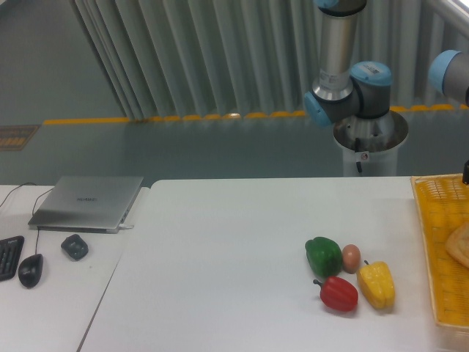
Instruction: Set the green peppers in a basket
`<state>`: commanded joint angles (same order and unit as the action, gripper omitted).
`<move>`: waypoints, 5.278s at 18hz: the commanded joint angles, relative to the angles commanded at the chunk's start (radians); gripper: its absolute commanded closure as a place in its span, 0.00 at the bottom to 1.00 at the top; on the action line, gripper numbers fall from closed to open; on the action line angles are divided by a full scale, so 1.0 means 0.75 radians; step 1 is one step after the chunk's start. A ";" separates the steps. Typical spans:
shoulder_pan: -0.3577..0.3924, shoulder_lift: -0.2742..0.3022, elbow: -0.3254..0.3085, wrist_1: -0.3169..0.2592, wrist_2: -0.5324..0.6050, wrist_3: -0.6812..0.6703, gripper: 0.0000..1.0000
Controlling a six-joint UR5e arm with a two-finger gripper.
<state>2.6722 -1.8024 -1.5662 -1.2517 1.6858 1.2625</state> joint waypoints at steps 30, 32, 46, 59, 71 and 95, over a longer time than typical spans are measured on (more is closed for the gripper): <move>-0.098 0.051 -0.027 0.020 -0.366 -0.505 0.00; -0.143 0.053 -0.023 0.033 -0.370 -0.611 0.00; -0.550 0.088 -0.100 0.098 -0.250 -1.687 0.00; -0.648 0.029 -0.160 0.098 -0.157 -2.113 0.00; -0.704 -0.061 -0.100 0.074 -0.182 -2.096 0.00; -0.710 -0.178 -0.104 0.084 -0.117 -2.084 0.00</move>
<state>2.1399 -1.9359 -1.6444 -1.1888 1.5984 -0.3007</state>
